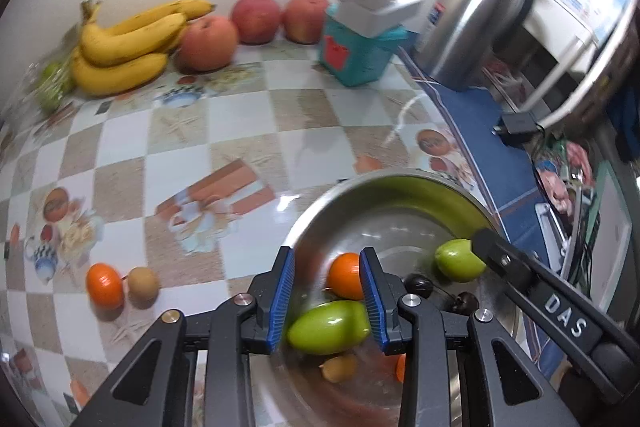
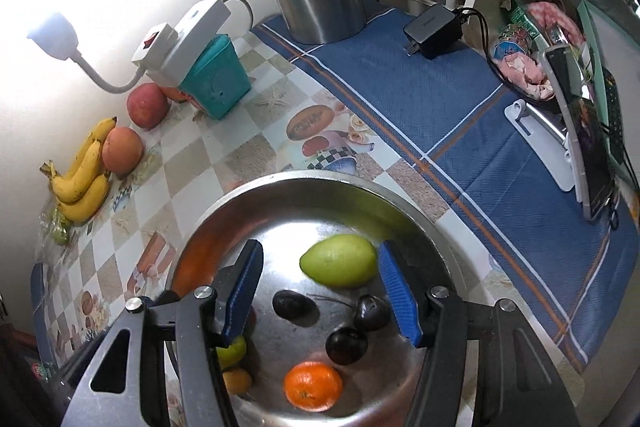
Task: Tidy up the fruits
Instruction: 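Open the right tool releasing the pear while the left tool releases its orange into the bowl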
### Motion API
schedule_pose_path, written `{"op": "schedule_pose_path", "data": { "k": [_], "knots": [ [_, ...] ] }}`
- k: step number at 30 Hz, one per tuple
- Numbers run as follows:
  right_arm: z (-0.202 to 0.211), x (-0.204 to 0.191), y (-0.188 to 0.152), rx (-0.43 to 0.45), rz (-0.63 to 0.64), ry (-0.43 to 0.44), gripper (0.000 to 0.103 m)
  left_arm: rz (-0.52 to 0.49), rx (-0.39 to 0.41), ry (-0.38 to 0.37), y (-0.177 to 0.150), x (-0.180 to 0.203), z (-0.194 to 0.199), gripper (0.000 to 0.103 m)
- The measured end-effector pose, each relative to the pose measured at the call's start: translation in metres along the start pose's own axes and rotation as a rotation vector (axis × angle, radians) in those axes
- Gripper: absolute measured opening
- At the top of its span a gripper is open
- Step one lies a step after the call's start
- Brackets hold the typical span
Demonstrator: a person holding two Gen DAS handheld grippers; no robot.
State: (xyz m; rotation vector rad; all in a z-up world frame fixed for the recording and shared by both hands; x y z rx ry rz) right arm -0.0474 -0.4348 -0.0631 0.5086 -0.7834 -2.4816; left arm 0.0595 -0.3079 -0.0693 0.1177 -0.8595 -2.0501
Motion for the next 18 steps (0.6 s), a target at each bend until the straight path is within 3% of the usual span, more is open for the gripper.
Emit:
{"op": "schedule_pose_path", "data": {
  "k": [13, 18],
  "knots": [
    [0.01, -0.012, -0.018, -0.061, 0.069, 0.02, 0.061, 0.147, 0.014, 0.114, 0.006, -0.054, 0.026, 0.037],
    [0.011, -0.016, -0.019, -0.067, 0.081, 0.027, 0.061, 0.182, 0.024, 0.125, 0.007, -0.066, 0.032, 0.037]
  ]
}}
Point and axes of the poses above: each gripper's, at about its wrist camera, not at the fingertips, and z roughly against the way its jaws point, x to its right, y to its top, the point moved 5 cm from there along -z, roughly the way its jaws point, and after that the axes turned 13 degrees about x, right-handed, at the moved point
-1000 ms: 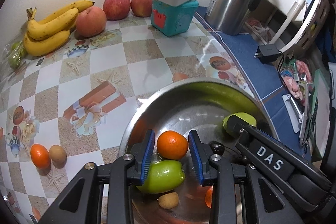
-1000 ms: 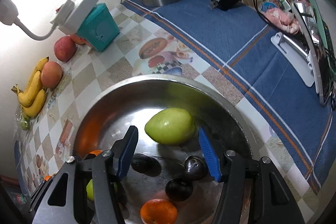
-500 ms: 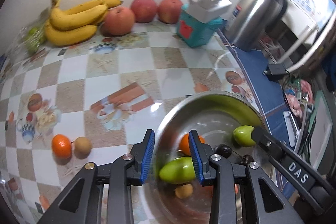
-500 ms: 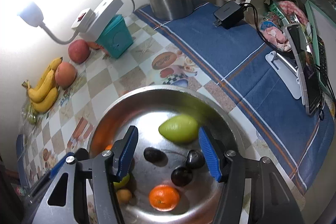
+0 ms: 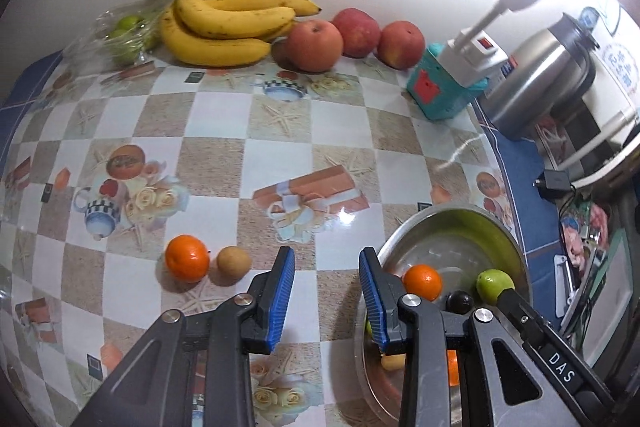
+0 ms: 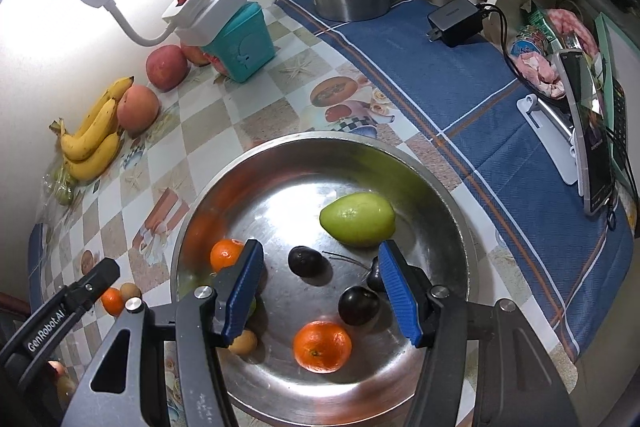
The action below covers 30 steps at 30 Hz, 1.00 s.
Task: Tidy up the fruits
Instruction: 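Open the right tool releasing the pear while the left tool releases its orange into the bowl, then lift both open tools away from the bowl toward the remaining orange and kiwi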
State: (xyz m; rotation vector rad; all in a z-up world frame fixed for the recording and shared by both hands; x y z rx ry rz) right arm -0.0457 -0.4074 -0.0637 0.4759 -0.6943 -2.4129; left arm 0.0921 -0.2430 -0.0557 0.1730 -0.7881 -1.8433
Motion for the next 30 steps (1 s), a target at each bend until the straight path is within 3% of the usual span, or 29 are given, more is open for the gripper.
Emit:
{"op": "schedule_pose_path", "data": {
  "k": [9, 15, 17, 18, 19, 20, 30],
  "knots": [
    [-0.005, -0.001, -0.003, -0.022, 0.008, 0.002, 0.061, 0.014, -0.016, 0.015, -0.002, -0.005, -0.002, 0.037],
    [-0.007, -0.004, -0.006, -0.034, 0.015, 0.004, 0.061, 0.014, -0.023, 0.03, -0.004, -0.008, -0.004, 0.044],
    [-0.009, -0.004, -0.007, -0.041, 0.018, 0.004, 0.062, 0.013, -0.026, 0.035, -0.004, -0.008, -0.005, 0.054],
    [-0.01, -0.004, -0.008, -0.045, 0.024, 0.002, 0.07, 0.013, -0.029, 0.045, -0.005, -0.009, -0.006, 0.061],
    [-0.011, -0.004, -0.009, -0.046, 0.03, -0.001, 0.081, 0.012, -0.033, 0.054, -0.005, -0.01, -0.007, 0.076],
    [-0.013, -0.005, -0.01, -0.05, 0.039, -0.004, 0.084, 0.014, -0.037, 0.063, -0.006, -0.011, -0.008, 0.08],
    [-0.019, -0.003, -0.015, -0.077, 0.038, -0.003, 0.085, 0.009, -0.061, 0.119, -0.014, -0.018, -0.014, 0.086]
  ]
}}
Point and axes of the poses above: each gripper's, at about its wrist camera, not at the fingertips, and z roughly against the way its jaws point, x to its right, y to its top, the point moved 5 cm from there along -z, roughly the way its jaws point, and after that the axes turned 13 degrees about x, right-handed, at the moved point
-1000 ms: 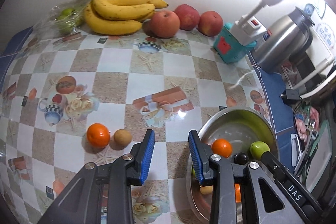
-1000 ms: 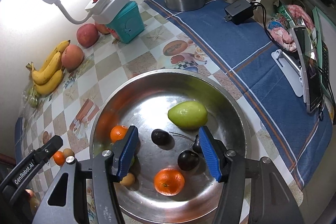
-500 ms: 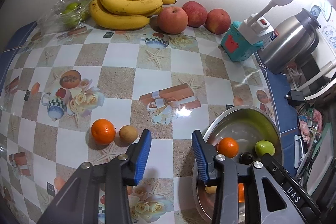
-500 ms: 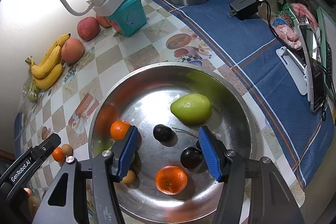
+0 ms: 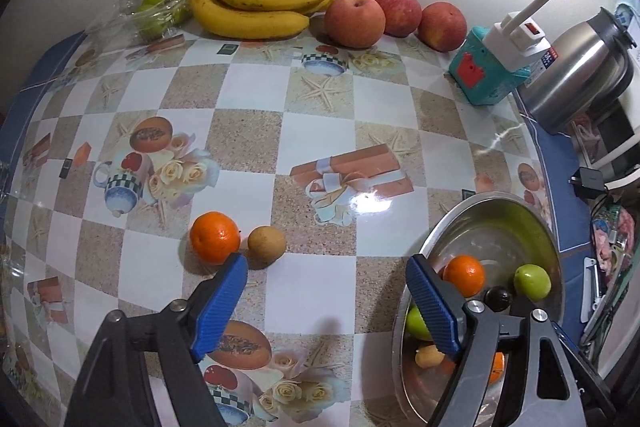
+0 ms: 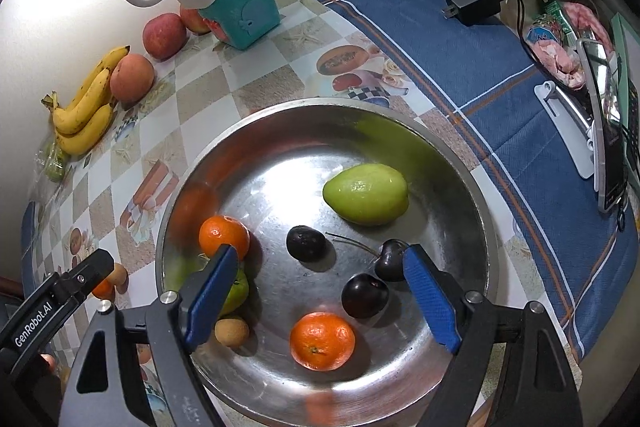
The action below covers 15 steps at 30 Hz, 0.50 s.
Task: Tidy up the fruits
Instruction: 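Lift both open tools away from the bowl toward the remaining orange and kiwi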
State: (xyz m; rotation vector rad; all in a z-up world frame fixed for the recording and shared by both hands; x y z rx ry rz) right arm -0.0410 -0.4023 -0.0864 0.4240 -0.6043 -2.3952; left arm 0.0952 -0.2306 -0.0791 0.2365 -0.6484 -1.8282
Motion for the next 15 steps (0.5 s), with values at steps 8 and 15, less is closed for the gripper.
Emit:
{"op": "schedule_pose_path", "data": {
  "k": [8, 15],
  "knots": [
    [-0.0007, -0.0012, -0.0009, 0.011, 0.009, -0.005, 0.093, -0.006, 0.005, 0.015, -0.0013, -0.0021, -0.0026, 0.103],
    [0.0005, 0.001, 0.0004, 0.026, 0.001, -0.014, 0.096, -0.041, 0.01, 0.046, -0.0017, -0.0029, -0.0048, 0.103]
  ]
}}
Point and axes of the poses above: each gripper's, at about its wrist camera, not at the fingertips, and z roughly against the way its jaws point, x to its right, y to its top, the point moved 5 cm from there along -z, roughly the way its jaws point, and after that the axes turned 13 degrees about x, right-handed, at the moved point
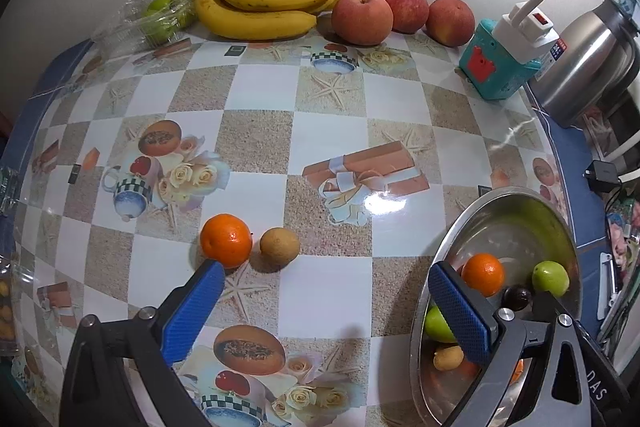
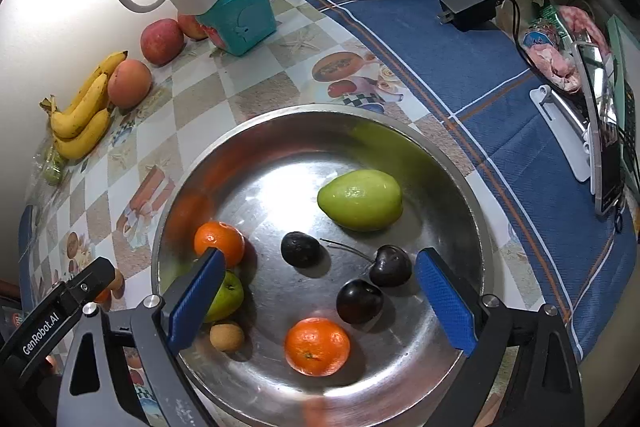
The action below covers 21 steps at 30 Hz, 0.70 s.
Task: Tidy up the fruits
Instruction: 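Lift both open tools away from the bowl toward the remaining orange and kiwi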
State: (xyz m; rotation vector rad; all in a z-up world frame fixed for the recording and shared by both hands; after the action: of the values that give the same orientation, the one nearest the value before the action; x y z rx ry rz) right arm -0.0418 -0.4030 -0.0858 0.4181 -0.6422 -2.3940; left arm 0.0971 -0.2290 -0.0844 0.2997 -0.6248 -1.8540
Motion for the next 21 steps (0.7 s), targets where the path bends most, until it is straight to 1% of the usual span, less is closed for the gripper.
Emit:
{"op": "schedule_pose_path", "data": {
  "k": [7, 12, 14, 18, 21],
  "knots": [
    [-0.001, 0.003, -0.002, -0.008, -0.011, -0.005, 0.096, -0.037, 0.0, 0.021, 0.0, 0.001, 0.001, 0.103],
    [-0.003, 0.002, -0.003, -0.016, -0.009, -0.002, 0.096, -0.148, 0.04, 0.04, 0.004, 0.008, 0.011, 0.103],
    [-0.003, 0.001, -0.003, -0.018, -0.008, -0.001, 0.096, -0.171, 0.048, 0.045, 0.005, 0.009, 0.013, 0.103],
    [-0.002, -0.001, -0.004, -0.017, -0.005, 0.001, 0.096, -0.178, 0.041, 0.035, 0.004, 0.008, 0.014, 0.103],
    [-0.002, -0.004, -0.005, -0.022, -0.016, 0.021, 0.096, -0.186, 0.049, 0.037, 0.006, 0.004, 0.018, 0.103]
  ]
}}
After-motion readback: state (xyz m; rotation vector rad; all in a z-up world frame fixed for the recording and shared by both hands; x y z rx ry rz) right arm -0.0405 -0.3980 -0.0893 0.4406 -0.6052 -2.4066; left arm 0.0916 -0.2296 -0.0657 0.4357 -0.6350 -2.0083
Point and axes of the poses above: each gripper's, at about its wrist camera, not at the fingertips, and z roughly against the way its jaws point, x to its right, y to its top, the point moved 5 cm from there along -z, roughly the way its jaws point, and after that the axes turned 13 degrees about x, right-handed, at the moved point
